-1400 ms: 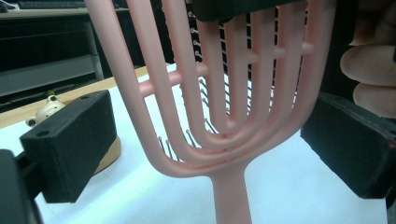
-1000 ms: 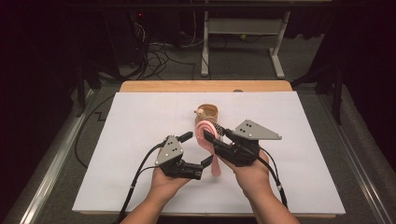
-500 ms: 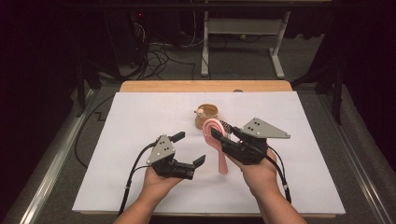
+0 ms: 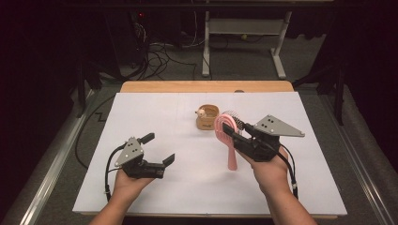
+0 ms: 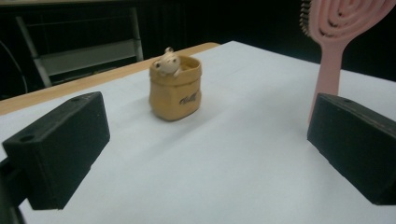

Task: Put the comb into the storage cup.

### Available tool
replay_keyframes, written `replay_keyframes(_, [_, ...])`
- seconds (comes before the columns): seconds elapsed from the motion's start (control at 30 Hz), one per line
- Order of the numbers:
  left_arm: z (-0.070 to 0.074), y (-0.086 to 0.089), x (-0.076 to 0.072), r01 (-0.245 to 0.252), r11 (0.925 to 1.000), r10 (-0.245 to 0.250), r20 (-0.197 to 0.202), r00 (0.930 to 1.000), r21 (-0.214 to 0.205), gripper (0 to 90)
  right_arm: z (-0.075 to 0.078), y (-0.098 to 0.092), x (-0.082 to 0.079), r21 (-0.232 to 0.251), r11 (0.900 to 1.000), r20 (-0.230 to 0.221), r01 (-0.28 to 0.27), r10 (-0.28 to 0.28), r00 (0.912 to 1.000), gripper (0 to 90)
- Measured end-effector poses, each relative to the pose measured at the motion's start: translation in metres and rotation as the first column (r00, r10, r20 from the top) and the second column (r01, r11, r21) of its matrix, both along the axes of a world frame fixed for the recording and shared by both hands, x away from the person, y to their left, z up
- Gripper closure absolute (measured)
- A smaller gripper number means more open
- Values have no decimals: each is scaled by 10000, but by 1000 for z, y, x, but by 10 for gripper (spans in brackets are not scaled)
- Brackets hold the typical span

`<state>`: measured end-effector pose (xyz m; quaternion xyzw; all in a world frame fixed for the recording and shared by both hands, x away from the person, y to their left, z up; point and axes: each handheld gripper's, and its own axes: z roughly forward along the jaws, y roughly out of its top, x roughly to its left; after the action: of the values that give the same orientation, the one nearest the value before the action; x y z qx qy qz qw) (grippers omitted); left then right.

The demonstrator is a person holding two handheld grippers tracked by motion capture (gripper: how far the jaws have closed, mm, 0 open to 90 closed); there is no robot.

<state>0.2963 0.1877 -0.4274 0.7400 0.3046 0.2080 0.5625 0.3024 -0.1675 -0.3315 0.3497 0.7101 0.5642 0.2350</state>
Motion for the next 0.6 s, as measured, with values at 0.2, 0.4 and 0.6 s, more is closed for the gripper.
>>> replay_keyframes(0.2, [-8, 22, -4, -396, 9992, 396, -17, 9992, 3, 0, 0, -8, 1, 13, 9998, 72, 185, -185, 9998, 652])
replay_keyframes(0.4, [-22, 39, -5, -921, 9949, 915, -163, 9957, -407, 0, 0, -15, 1, 82, 9995, 124, 320, -321, 9994, 652])
replay_keyframes(0.6, [-32, 46, -6, -1132, 9924, 1119, -277, 9933, -481, 0, -3, -24, 2, 165, 9986, 141, 498, -501, 9986, 652])
